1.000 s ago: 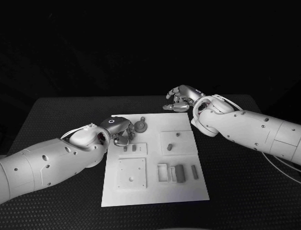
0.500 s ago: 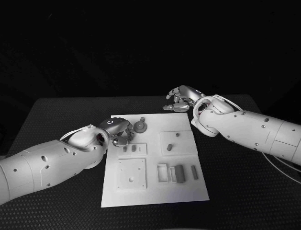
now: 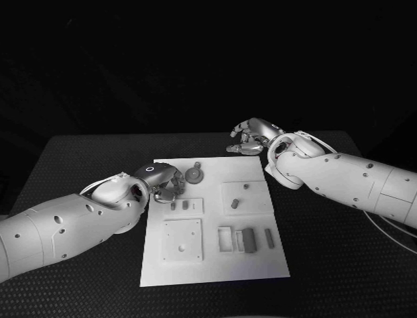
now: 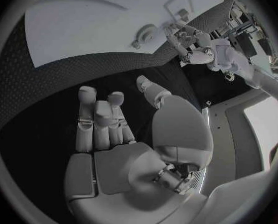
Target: Assemble the parts on the task board
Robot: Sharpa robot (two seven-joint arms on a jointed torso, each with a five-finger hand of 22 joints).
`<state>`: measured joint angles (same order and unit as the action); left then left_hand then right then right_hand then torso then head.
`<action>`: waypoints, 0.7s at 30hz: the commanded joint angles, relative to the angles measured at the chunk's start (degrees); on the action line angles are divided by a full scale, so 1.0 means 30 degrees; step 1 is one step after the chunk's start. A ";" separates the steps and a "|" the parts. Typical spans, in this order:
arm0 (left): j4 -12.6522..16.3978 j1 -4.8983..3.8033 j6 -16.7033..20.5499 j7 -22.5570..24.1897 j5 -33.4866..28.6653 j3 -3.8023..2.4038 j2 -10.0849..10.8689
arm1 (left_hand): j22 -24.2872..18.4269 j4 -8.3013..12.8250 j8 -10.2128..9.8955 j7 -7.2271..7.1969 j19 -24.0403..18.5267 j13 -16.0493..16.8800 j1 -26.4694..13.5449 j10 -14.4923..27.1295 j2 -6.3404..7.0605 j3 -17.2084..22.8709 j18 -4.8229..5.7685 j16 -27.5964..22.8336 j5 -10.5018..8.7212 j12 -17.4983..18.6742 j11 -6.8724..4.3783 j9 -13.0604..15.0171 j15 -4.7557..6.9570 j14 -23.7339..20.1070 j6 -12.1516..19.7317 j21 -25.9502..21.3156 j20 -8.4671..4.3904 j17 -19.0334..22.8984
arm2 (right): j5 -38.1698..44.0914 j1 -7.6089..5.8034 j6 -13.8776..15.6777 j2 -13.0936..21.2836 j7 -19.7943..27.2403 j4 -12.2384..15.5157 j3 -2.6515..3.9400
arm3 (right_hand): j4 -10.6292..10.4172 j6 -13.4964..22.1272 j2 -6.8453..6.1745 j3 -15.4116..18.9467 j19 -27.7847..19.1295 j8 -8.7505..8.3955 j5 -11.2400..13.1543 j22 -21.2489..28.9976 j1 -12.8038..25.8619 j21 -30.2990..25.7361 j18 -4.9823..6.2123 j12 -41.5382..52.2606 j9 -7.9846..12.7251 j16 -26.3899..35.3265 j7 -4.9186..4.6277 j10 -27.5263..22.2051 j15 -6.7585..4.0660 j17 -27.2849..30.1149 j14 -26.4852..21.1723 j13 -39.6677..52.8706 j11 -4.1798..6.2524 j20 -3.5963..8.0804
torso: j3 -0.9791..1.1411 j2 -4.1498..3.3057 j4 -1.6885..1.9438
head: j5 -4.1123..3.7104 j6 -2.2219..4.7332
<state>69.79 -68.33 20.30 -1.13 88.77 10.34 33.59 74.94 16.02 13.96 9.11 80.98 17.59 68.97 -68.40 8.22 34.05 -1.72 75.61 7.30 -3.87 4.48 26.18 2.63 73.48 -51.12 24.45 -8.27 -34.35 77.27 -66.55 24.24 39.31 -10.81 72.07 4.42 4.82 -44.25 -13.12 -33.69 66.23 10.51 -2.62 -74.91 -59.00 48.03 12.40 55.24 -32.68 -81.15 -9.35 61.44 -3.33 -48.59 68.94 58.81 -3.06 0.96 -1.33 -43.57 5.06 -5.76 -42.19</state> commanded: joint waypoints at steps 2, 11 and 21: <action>0.0099 0.0001 0.0131 0.0031 -0.0088 -0.0014 0.0174 | 0.0333 -0.0007 -0.0209 -0.0079 0.0031 -0.0049 -0.0001 0.0333 0.0276 -0.0100 -0.2481 0.0020 0.0037 0.0045 0.0058 -0.0095 -0.0232 0.0002 0.0550 -0.0105 0.0182 0.0043 | 0.0043 0.0006 -0.0162 0.0021 0.0197 0.0031 0.0009 | -0.0125 -0.0007 -0.0054 0.0016 -0.0034 -0.0022 -0.0042 -0.0262 -0.0199 -0.0059 0.0867 0.0074 -0.0017 0.0116 -0.0112 -0.0181 0.0026 0.0018 -0.0117 -0.0025 -0.0008 0.0132 | -0.0028 0.0009 0.0014 | -0.0021 0.0005; 0.0273 0.0007 0.0578 0.0137 -0.0278 -0.0103 0.0916 | 0.0346 -0.0013 -0.0449 -0.0386 0.0073 -0.0046 0.0093 0.0522 0.0615 -0.0168 -0.2574 0.0077 0.0035 0.0007 0.0111 -0.0187 -0.0285 -0.0010 0.1380 -0.0145 0.0255 0.0083 | -0.0270 0.0014 -0.0120 0.0274 0.0748 -0.0006 0.0005 | -0.0125 -0.0007 -0.0054 0.0016 -0.0034 -0.0022 -0.0042 -0.0262 -0.0199 -0.0059 0.0867 0.0074 -0.0017 0.0116 -0.0112 -0.0181 0.0026 0.0018 -0.0117 -0.0025 -0.0008 0.0132 | -0.0047 0.0008 0.0020 | -0.0032 0.0072; 0.0119 -0.0114 0.0836 0.0923 -0.6927 -0.1121 0.2203 | -0.0041 -0.0420 0.0935 0.0032 -0.1415 0.0575 -0.0040 -0.0793 0.0205 0.0335 -0.2074 -0.1202 0.0098 -0.0572 -0.0280 0.0362 0.0075 -0.1271 -0.0523 -0.1310 0.0463 0.0691 | -0.1332 0.0080 -0.0426 0.1126 0.3359 0.0395 -0.0011 | 0.0591 -0.0461 0.0633 -0.0607 -0.0224 0.0247 -0.0107 -0.0233 -0.1432 -0.0180 0.0855 -0.0129 -0.0144 0.0267 0.0053 -0.0347 -0.0055 0.0079 -0.0275 -0.0151 0.0067 0.0264 | 0.0012 0.0034 0.0031 | -0.0113 0.0249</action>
<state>70.26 -68.50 21.70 -0.48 81.24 7.12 39.89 74.88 14.84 16.61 8.38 77.24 19.14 68.92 -70.26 9.23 34.93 -2.23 72.52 7.30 -5.31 3.62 27.22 1.52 71.50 -51.62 20.88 -6.86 -32.48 75.06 -66.42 24.13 42.41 -5.74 72.92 4.39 6.05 -44.65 -11.79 -34.91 65.93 11.00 -2.62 -74.91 -61.86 47.71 12.39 55.24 -32.89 -80.63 -8.95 60.97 -3.36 -48.47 68.53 58.54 -2.83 1.19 -1.37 -43.50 5.13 -5.95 -41.52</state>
